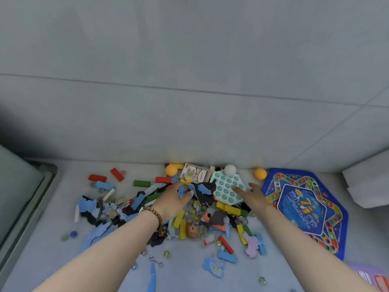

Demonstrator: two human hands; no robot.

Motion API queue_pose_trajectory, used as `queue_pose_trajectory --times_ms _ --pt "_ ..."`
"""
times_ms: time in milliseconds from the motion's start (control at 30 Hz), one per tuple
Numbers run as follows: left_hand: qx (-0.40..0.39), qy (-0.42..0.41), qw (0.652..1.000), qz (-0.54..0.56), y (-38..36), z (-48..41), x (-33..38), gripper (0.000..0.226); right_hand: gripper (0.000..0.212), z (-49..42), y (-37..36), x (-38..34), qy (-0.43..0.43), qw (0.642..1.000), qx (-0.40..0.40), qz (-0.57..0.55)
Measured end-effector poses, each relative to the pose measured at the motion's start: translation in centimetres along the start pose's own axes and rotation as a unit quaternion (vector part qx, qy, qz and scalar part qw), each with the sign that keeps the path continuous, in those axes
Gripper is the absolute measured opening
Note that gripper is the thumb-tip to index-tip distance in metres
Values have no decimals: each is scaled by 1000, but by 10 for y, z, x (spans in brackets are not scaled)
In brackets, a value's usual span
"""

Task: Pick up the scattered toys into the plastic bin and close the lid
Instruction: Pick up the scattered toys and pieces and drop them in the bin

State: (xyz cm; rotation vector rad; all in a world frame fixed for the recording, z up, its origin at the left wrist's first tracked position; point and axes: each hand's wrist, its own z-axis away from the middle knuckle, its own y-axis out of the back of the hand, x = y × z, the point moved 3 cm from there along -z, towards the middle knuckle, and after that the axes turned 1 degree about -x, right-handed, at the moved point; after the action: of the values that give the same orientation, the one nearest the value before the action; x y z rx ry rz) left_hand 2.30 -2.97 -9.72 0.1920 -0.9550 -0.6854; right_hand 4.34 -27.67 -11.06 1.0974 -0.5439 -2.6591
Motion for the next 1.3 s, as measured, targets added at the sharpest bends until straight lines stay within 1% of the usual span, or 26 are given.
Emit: queue_pose_trajectory --times_ms 33,133,200,300,333,400,433,533,600,700,833,967,1067,1133,1167,1300 --pt "-1 -3 1000 2 -3 -7 1 42 82 -6 0 2 -2 1000 6 -7" --pt "10 4 1000 9 -6 -27 0 66 79 -21 -1 5 -2 999 21 -37" --pt "28 5 999 30 -7 -39 1 68 76 -27 -6 4 -13 996 4 -84" --pt "60 -16 996 65 -7 -56 7 54 72 -36 -13 5 -24 994 -4 -109" --pt "68 -15 995 77 -7 -59 9 48 65 -38 -15 6 -22 993 -2 -115" --pt "85 -5 991 107 -7 -68 10 40 43 -43 -16 8 -18 991 -2 -135" --pt "90 2 989 121 -7 -72 9 38 38 -45 -17 9 -18 989 -5 -147" --pt "96 23 983 154 -8 -80 7 34 49 -47 -17 13 -19 987 -13 -162" --pt "97 28 981 165 -10 -79 7 33 52 -46 -16 15 -15 985 -20 -170" --pt "93 35 980 174 -13 -79 3 32 46 -42 -14 18 -7 982 -21 -190" --pt "109 63 969 215 -15 -77 -6 35 40 -38 -15 20 17 982 -11 -188" --pt "116 61 969 212 -14 -74 -7 27 39 -35 -15 24 30 982 1 -187" --pt "126 59 961 240 -11 -73 -6 31 37 -33 -14 25 42 979 -3 -197" --pt "112 62 955 268 -9 -71 -3 41 36 -30 -12 24 49 977 -7 -209" --pt "95 61 953 280 -10 -70 0 42 36 -30 -11 24 51 975 -9 -216" --pt "29 61 937 343 -8 -53 16 35 38 -20 -9 15 48 969 -36 -240"
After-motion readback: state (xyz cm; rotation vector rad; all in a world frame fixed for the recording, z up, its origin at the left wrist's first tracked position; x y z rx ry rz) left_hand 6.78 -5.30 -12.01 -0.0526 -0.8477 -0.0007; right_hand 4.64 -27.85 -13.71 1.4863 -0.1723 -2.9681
